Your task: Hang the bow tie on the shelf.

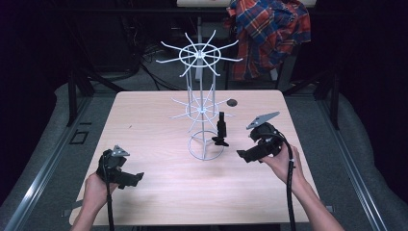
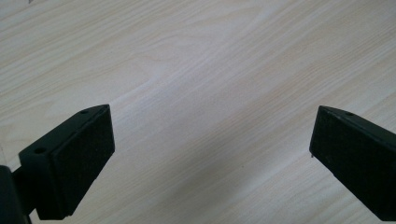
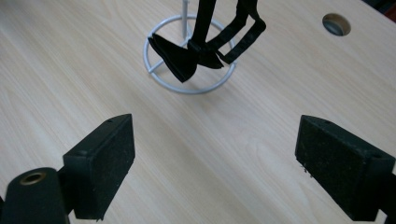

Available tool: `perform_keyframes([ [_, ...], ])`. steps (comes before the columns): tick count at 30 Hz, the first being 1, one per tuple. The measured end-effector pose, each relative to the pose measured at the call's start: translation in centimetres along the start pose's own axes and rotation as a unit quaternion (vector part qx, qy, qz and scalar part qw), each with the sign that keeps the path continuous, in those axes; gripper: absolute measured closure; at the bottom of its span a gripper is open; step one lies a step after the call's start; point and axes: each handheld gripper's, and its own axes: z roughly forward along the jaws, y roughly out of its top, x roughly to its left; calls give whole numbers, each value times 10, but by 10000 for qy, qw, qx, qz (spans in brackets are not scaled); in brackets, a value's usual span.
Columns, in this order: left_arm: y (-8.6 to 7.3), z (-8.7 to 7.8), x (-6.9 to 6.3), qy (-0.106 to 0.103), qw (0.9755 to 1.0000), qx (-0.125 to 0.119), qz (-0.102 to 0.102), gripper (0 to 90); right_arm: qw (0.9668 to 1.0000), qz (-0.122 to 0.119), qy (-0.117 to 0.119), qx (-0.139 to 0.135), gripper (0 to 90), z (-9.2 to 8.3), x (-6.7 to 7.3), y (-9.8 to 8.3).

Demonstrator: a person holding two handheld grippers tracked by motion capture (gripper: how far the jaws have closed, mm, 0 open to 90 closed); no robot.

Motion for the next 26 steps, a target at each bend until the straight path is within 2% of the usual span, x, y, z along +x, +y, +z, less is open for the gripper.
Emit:
perform_keyframes([
  [6, 0, 0, 0, -21, 10000, 9, -7, 2, 9998, -62, 17, 208, 99, 5, 1, -15],
  [11, 0, 1, -1, 10, 10000, 10, -2, 2, 9986, -117, -1, 523, 87, 12, 3, -33],
  [20, 0, 1, -2, -18, 10000, 28, 42, 2, 9957, 150, 116, 912, 62, 29, -3, -64],
  [23, 0, 0, -2, -13, 10000, 3, 40, 1, 9972, 62, -47, 740, 99, 29, -1, -71],
  [26, 0, 0, -2, -17, 10000, 17, 45, 1, 9971, 119, 21, 755, 85, 31, -1, -72],
])
